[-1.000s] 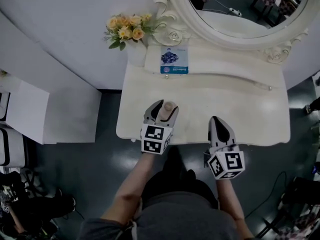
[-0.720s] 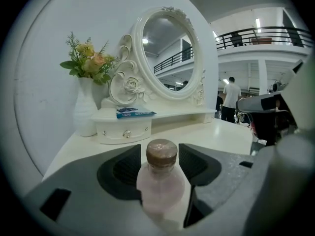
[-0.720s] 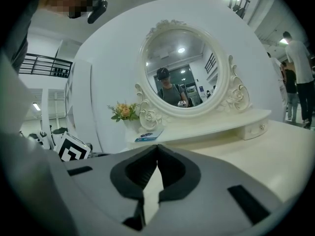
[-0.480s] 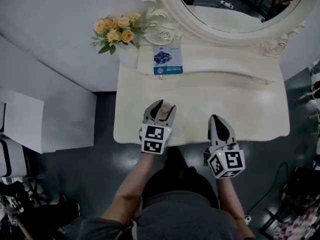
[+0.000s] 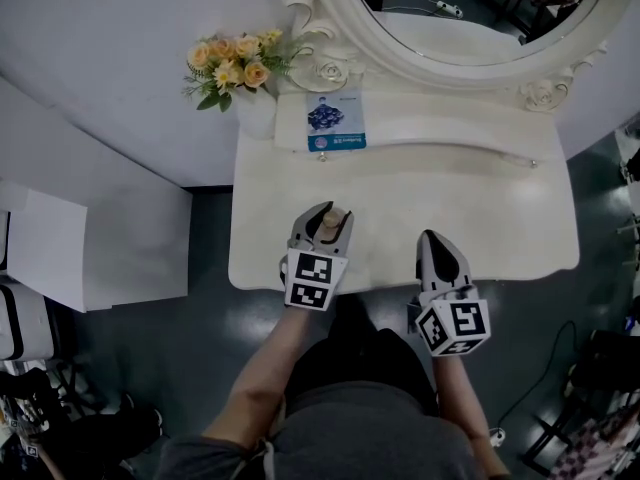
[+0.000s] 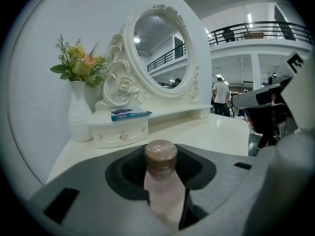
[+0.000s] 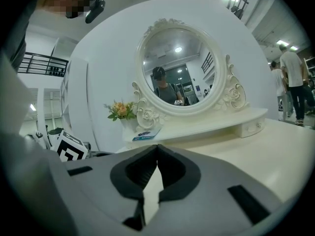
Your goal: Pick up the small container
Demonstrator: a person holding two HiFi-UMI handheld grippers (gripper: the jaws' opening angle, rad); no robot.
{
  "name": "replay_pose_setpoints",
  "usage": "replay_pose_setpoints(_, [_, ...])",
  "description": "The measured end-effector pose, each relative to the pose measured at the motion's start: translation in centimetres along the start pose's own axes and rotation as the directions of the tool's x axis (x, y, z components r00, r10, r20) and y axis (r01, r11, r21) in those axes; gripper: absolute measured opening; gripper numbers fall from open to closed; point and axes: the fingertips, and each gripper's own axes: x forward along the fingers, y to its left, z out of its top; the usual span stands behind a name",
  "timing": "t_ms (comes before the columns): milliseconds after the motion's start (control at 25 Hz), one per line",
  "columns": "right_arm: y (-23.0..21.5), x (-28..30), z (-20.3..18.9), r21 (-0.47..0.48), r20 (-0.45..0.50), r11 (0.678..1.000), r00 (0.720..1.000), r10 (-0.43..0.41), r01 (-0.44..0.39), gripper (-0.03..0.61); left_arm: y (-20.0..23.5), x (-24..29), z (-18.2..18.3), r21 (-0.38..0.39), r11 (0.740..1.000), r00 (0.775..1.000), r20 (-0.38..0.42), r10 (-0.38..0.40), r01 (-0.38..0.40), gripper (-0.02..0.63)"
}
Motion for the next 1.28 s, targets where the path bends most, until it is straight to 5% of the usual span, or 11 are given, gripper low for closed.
replay_pose_setpoints(440, [-1.2, -1.4, 0.4, 0.002, 0.015, 0.998, 0.998, -0.056, 0.056, 0.003, -0.1, -0.1, 0.6, 0.022, 1.0, 1.0, -0.011, -0.007, 0.007, 0.129])
replay_pose_setpoints(1280, [-8.8, -6.0, 2.7, 0.046, 0.095, 0.98, 0.976, -0.198, 0.194, 0.003, -6.9, 2.5, 9.8, 0.132, 0.984, 0.99, 0.065, -0.126, 0.117, 0.126])
